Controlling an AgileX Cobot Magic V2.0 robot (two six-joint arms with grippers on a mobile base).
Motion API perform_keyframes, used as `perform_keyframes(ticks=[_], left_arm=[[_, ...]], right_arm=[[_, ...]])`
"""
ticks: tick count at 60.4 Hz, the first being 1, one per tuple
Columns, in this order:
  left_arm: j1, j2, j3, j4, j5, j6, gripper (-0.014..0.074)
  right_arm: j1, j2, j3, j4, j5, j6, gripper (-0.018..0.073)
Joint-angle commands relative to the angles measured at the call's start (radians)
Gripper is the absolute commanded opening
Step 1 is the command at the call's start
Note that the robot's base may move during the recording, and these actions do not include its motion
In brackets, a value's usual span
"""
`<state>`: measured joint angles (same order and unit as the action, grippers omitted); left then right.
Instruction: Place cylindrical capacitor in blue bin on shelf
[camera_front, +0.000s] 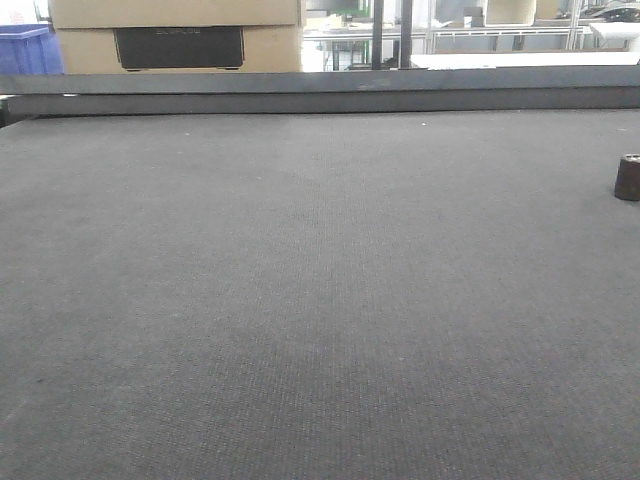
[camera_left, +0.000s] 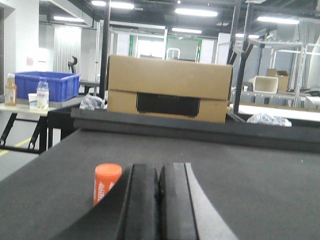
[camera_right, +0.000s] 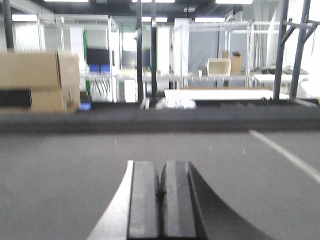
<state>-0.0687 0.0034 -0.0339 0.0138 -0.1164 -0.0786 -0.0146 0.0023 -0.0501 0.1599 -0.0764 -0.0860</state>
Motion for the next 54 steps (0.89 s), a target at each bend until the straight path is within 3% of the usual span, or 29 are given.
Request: perform_keyframes(ticks=[1,14,20,32,37,43,54], left_arm=[[0.003,-0.003,-0.093,0.000,0.005,0.001,-0.0111],[0.003,0.102,-0.420,0.085,0.345,0.001,-0.0103],[0.003,0.200,-0.529,0.099,0.420,0.001,-0.0008],[0.003,0.357,-0.579,0.131,0.427,0.001,0.0345],[0.003,0.414,-0.579,0.131,0.435,0.001,0.0484],[-0.007,0.479,-0.577,0.138,0.421,0.001,0.0622],[-0.020,0.625,-0.558,0.179,0.305,-0.008,0.0587]], right_arm=[[0.004,-0.002,-0.103,0.019,-0.005,0.000,-0.0151],[0.004,0.136,-0.442,0.009,0.207,0.000,-0.0146],[0.004,0.254,-0.525,0.009,0.209,0.000,-0.0017],[0.006,0.448,-0.591,0.009,0.209,0.000,0.0431],[0.009,0.499,-0.591,0.009,0.207,0.000,0.0563],[0.009,0.538,-0.591,0.009,0.206,0.000,0.0569],[0.009,0.553,-0.591,0.009,0.205,0.000,0.0570]])
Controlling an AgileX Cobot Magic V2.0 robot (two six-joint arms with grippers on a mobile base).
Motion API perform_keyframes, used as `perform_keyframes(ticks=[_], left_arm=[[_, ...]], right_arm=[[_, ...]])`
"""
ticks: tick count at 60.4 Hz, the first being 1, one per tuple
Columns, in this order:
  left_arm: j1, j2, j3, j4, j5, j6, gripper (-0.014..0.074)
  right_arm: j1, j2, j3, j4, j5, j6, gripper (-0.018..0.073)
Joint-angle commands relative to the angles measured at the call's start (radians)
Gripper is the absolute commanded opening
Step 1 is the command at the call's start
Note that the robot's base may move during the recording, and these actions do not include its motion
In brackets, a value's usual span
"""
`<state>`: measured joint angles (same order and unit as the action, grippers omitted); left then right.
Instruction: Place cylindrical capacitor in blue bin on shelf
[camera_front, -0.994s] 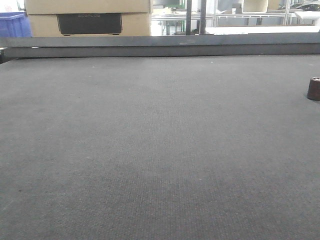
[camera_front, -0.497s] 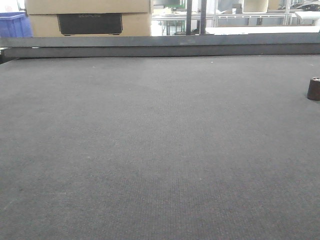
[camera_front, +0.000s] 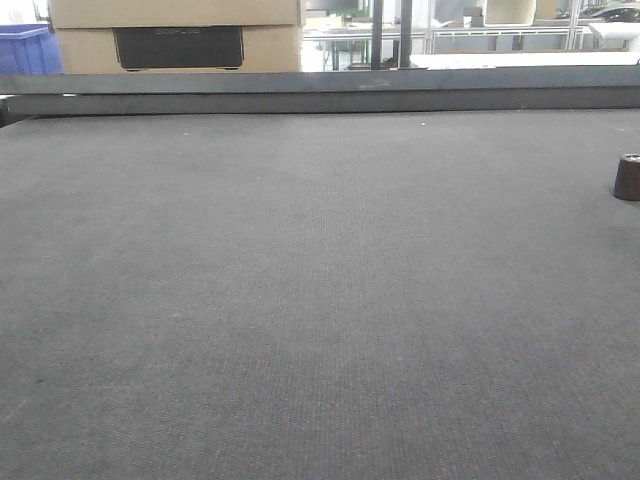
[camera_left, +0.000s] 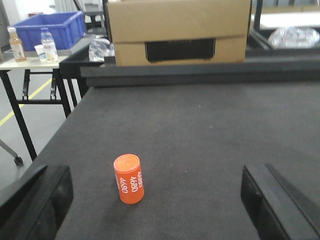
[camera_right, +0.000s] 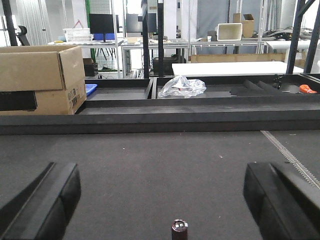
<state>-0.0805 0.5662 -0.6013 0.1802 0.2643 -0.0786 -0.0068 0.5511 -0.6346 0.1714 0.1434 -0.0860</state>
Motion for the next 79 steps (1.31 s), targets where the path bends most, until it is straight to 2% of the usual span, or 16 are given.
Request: perform_keyframes(ticks=[1,6,13,20,31,43,60,79], left_arm=[[-0.008,0.083,0.009,0.008,-0.092,-0.010,0.0587],[-0.004,0.177,0.015,-0.032,-0.161,-0.012,0.0587],[0.004,0.318,0.017,-0.149,-0.295,-0.012,0.0587],[0.004,0.404,0.017,-0.174,-0.385,-0.012,0.0587],[0.004,0.424,-0.003,-0.174,-0.409,-0.012,0.0587],[0.004,0.398,-0.011,-0.174,-0.414,-0.012,0.0587],[0.004,0.340,-0.011,-0.174,-0.412,-0.012,0.0587],[0.004,0.323,-0.011,-0.174,-0.412,-0.012,0.0587]], right_arm=[[0.001,0.005,-0.007,-0.003,-0.017,0.000,0.0570],[0.001,0.005,-0.007,-0.003,-0.019,0.000,0.0570],[0.008,0.005,-0.007,-0.003,-0.019,0.000,0.0570],[0.010,0.008,-0.007,-0.003,-0.019,0.000,0.0570],[0.010,0.093,-0.007,-0.037,-0.082,0.000,0.0570],[0.008,0.321,-0.007,-0.065,-0.240,0.000,0.0570],[-0.043,0.703,-0.001,-0.065,-0.506,0.000,0.0570],[-0.043,1.139,-0.002,-0.065,-1.010,-0.011,0.0570]])
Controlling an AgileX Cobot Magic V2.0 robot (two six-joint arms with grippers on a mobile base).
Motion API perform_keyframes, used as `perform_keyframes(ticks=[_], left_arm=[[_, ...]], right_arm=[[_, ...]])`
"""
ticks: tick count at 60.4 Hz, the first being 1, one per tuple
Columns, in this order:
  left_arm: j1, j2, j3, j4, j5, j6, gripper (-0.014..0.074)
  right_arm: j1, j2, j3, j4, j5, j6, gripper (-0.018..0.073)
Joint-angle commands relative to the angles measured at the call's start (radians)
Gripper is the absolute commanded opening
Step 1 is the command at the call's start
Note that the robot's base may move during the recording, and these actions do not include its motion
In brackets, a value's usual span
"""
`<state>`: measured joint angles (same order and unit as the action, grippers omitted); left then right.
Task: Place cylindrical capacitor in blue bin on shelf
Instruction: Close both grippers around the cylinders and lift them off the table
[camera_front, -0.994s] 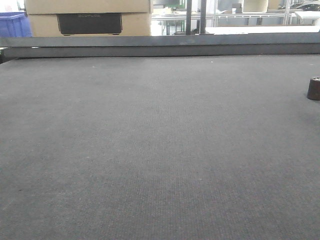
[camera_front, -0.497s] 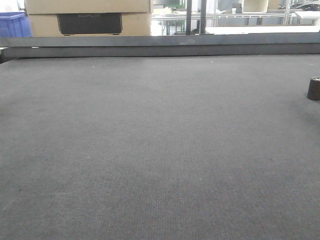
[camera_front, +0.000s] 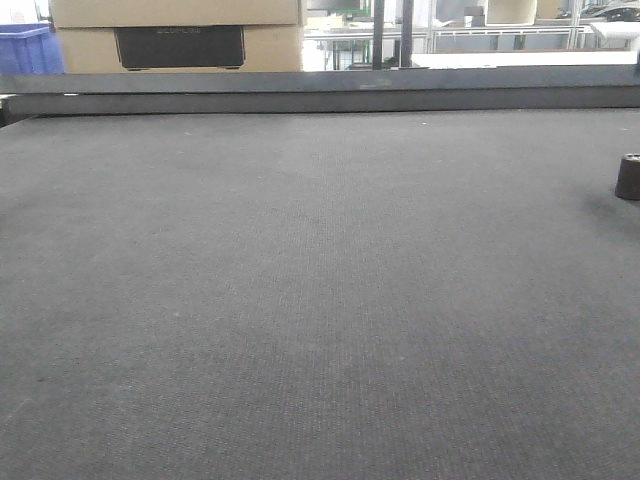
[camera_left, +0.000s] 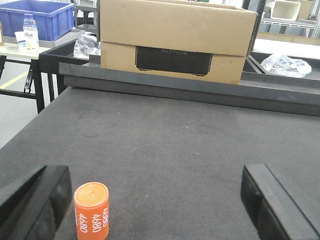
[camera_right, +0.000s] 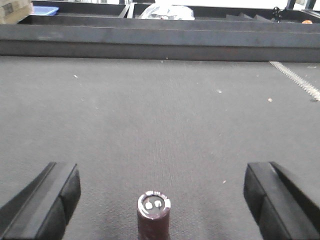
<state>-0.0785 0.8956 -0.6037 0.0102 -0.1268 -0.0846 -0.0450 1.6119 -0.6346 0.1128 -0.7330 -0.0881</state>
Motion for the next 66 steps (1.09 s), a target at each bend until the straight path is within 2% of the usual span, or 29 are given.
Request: perform_keyframes(ticks=[1,7,14,34,47,49,54,66], left_arm=[[0.002,-0.007,-0.008,-0.004,-0.020,-0.006,0.0587],[0.002,-0.007,-0.008,-0.004,-0.020,-0.006,0.0587],[0.002,-0.007,-0.008,-0.004,-0.018,-0.006,0.0587],[0.002,-0.007,-0.008,-0.004,-0.001,-0.006,0.0587],[0.002,-0.007,-0.008,-0.004,0.022,-0.006,0.0587],[0.002,-0.007,-0.008,-0.004,0.024,-0.006,0.0587],[0.002,-0.007,-0.008,-0.004,0.033,-0.006,0.0587],[0.002,-0.009,-0.008,-0.004,0.034,-0.006,0.0587]], right_arm=[[-0.005,0.094,-0.003,-0.005,-0.148,-0.009,0.0570],[-0.005,0.201,-0.015,0.022,-0.222,-0.009,0.0570],[-0.005,0.298,-0.055,0.033,-0.237,-0.009,0.0570],[-0.005,0.427,-0.203,0.039,-0.210,-0.009,0.0570],[-0.005,0.471,-0.224,0.041,-0.204,-0.009,0.0549],[-0.005,0.472,-0.224,0.041,-0.204,-0.009,0.0522],[-0.005,0.472,-0.224,0.041,-0.206,-0.009,0.0391],[-0.005,0.472,-0.224,0.041,-0.208,-0.009,-0.0043]])
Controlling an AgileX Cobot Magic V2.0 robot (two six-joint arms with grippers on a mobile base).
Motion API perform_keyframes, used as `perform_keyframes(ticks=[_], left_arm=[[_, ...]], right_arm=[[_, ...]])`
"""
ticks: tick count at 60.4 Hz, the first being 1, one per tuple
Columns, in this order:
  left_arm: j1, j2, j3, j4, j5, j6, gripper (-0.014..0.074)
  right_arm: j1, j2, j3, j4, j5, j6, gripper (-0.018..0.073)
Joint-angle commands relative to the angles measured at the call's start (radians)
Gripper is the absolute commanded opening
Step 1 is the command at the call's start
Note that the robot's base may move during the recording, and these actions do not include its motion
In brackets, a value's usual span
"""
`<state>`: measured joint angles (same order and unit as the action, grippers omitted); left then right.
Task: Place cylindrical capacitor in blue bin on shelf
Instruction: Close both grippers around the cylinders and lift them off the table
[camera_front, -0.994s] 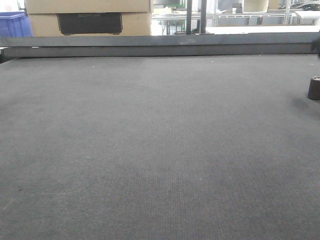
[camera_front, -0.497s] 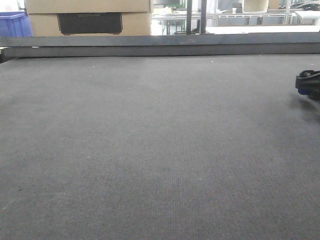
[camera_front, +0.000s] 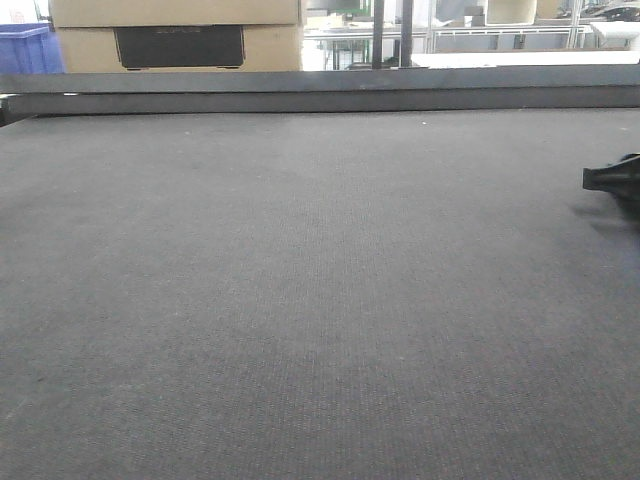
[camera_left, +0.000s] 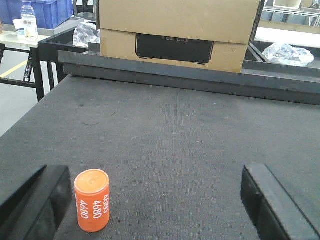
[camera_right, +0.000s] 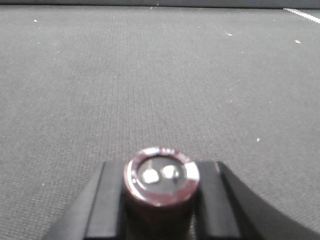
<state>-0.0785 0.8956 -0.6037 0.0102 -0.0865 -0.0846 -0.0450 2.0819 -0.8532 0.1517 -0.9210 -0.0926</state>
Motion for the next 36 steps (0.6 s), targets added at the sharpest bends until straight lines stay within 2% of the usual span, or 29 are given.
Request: perform_keyframes(ticks=[1,5,12,20,29,36], left_arm=[[0.002,-0.011,-0.008,-0.004,-0.006,-0.006,0.0587],[0.002,-0.015,-0.008,-0.004,-0.004,-0.006,0.0587],[0.002,-0.036,-0.008,-0.004,0.029,-0.006,0.0587],[0.002,-0.076,-0.008,-0.004,0.122,-0.006,0.0587],[0.002,-0.112,-0.008,0.000,0.175,-0.006,0.0587],[0.005,-0.105,-0.006,0.000,0.173,-0.006,0.0587]], right_arm=[[-0.005,0.002,-0.005,0.002,-0.020,-0.005,-0.0081],[-0.005,-0.004,-0.005,0.002,-0.020,-0.005,-0.0169],[-0.005,-0.062,-0.003,0.002,0.020,-0.005,-0.0161],[-0.005,-0.203,-0.003,0.002,0.129,-0.005,-0.0162],[-0.001,-0.424,-0.003,-0.017,0.297,-0.005,-0.0162],[-0.001,-0.589,-0.003,-0.039,0.443,-0.005,-0.0162]])
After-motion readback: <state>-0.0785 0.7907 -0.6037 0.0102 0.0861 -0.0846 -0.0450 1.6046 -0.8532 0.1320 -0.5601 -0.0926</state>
